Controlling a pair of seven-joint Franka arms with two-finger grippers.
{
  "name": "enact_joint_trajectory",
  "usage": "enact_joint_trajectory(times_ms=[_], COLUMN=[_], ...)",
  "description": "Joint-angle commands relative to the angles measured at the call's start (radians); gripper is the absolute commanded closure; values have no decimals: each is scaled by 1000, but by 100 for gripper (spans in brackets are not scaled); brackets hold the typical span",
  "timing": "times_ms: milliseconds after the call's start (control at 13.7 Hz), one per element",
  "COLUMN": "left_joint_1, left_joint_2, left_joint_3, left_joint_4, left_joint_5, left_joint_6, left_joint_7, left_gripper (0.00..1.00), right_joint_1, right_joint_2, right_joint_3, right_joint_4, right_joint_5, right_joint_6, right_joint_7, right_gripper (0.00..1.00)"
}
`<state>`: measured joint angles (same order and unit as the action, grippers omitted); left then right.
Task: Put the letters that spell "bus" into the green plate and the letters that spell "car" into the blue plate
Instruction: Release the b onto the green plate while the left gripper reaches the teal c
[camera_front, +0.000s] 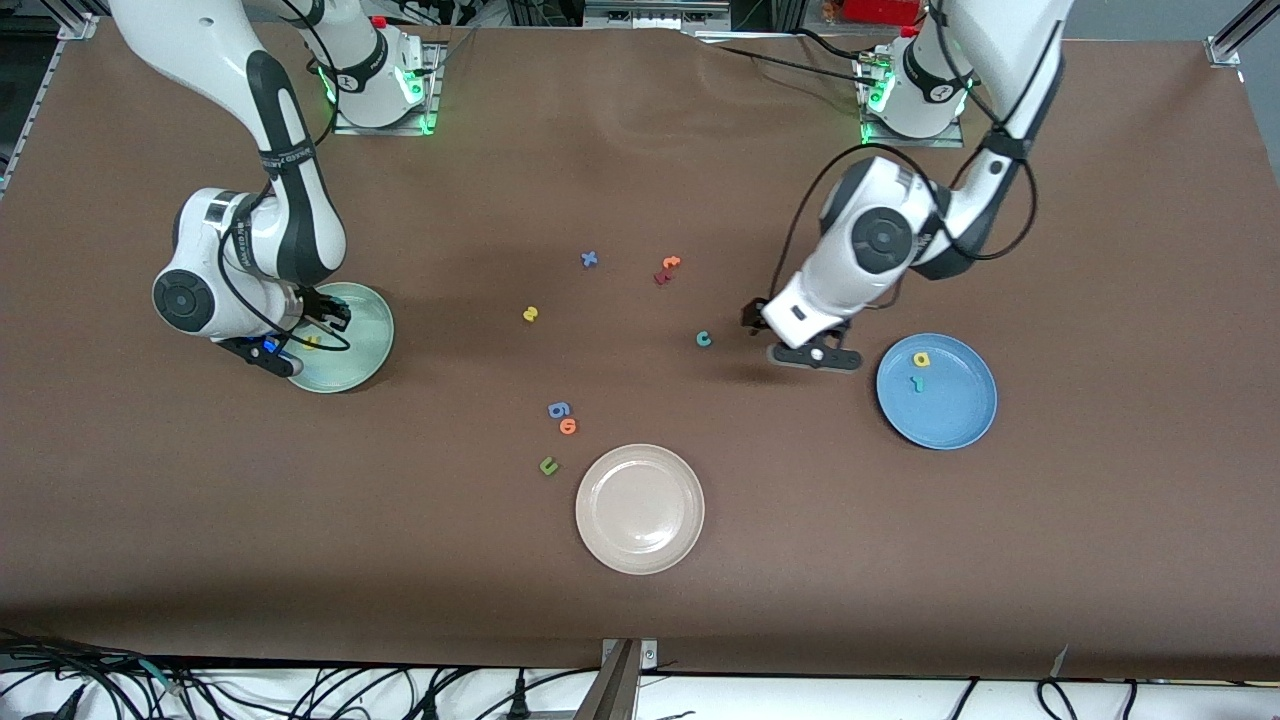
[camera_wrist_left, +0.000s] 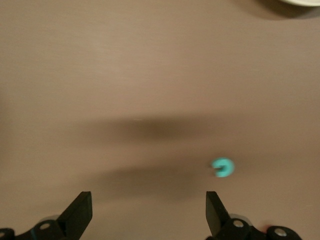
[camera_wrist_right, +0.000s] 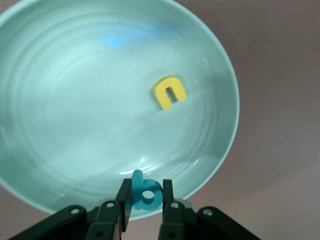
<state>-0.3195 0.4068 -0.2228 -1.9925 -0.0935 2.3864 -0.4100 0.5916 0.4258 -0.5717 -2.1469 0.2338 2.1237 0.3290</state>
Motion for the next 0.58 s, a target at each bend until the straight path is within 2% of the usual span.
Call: enact_joint_trajectory(times_ms=[0, 73, 219, 291, 437, 510], left_joint_1=[-58, -75, -116, -121, -138, -142], left_joint_2=[110, 128, 151, 158, 176, 182], left_joint_3=[11, 13, 19, 17, 13, 13], left_joint_4=[124, 136, 139, 139, 143, 143], left_joint_5=[23, 24, 61, 125, 227, 236], left_joint_6=[-23, -23, -21, -21, -20, -15], left_joint_7=[-73, -94, -156, -209, -312, -326], left_gripper=[0, 0, 0, 0, 0, 0], right_joint_1=[2, 2, 4, 4, 5, 7], right_joint_2=[-1, 1, -5, -12, -33, -50], right_joint_3=[1, 1, 1, 1, 3, 3], right_joint_4=[-18, -15, -10, -7, 5, 15], right_joint_5=[16, 16, 18, 18, 18, 18], right_joint_6=[30, 30, 27, 25, 9, -10], right_joint_7=[-42, -42, -42, -41, -30, -27], right_gripper=[95, 89, 38, 2, 1, 1])
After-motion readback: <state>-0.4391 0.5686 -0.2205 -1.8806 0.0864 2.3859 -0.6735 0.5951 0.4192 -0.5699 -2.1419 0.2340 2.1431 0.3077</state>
